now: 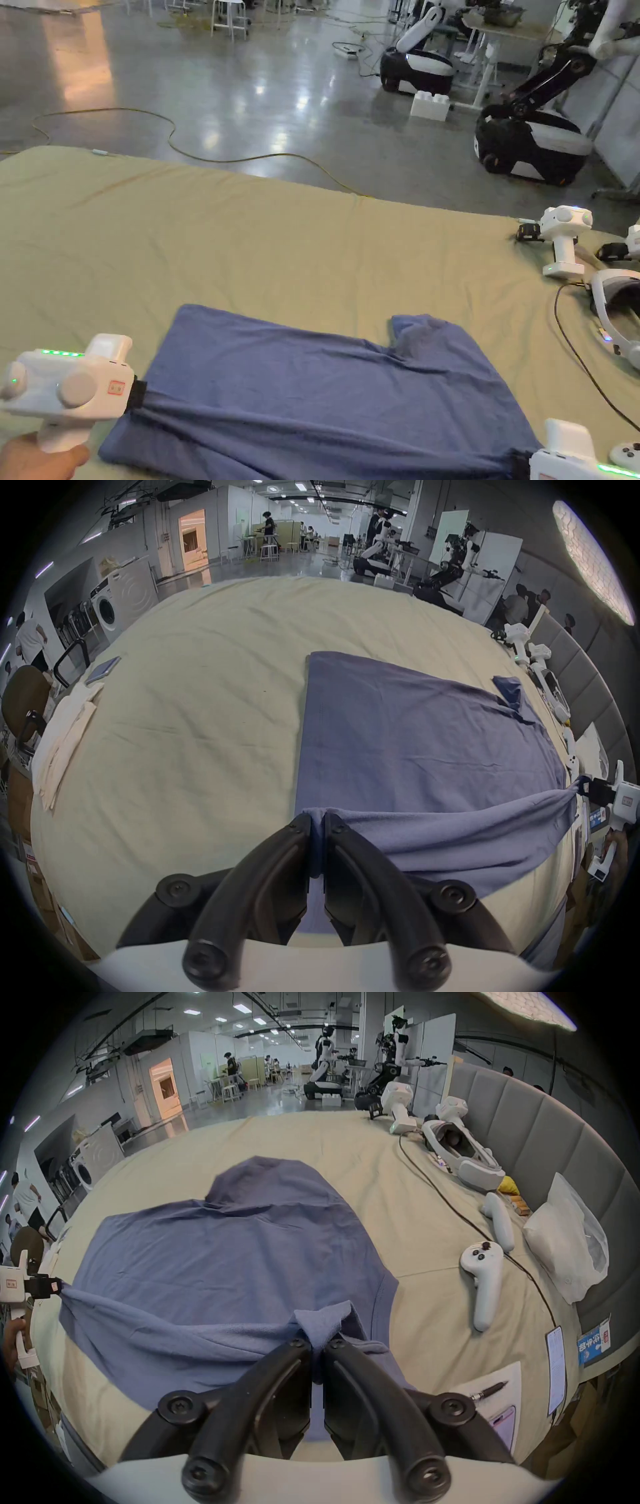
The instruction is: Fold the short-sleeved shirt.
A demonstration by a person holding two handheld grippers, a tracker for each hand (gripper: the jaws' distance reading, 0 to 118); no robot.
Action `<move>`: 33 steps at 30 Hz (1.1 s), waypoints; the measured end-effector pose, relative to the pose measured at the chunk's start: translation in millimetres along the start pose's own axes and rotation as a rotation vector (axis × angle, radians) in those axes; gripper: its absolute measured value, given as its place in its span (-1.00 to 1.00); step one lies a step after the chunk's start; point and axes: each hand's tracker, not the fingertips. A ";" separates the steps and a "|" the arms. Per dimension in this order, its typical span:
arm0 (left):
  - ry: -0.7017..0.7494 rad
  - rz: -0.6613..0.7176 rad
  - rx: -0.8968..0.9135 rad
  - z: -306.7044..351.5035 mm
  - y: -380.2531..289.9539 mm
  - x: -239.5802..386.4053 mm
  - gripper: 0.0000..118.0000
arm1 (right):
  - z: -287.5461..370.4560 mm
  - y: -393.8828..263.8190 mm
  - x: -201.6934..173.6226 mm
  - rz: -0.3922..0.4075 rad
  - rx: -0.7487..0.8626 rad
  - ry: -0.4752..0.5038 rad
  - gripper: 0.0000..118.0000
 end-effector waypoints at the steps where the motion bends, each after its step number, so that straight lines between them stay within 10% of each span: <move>1: 0.002 -0.001 -0.007 -2.8 0.8 3.5 -0.86 | -7.1 0.9 -0.2 0.004 -0.013 -0.005 -0.91; 5: 0.031 -0.014 -0.045 -12.9 0.4 11.4 -0.71 | -15.1 1.1 -6.0 0.024 -0.041 -0.032 -0.70; 8: 0.046 -0.034 -0.022 -0.7 -4.4 16.0 -0.34 | -9.6 -1.3 -4.9 0.018 0.025 -0.054 0.10; 21: -0.086 -0.004 0.578 122.6 -34.8 58.1 -0.25 | 126.3 1.8 -91.9 0.022 0.687 -0.023 0.11; 24: -0.041 0.016 0.713 142.7 -46.0 63.7 -0.34 | 147.6 -9.8 -114.3 0.030 0.816 -0.059 -0.08; 27: 0.001 -0.023 0.796 169.2 -62.4 85.0 -0.64 | 161.4 -18.4 -127.6 0.021 0.860 -0.062 -0.90; 33: 0.031 -0.040 0.856 183.8 -80.0 89.8 -0.98 | 172.4 -23.0 -133.9 0.009 0.867 -0.036 -1.00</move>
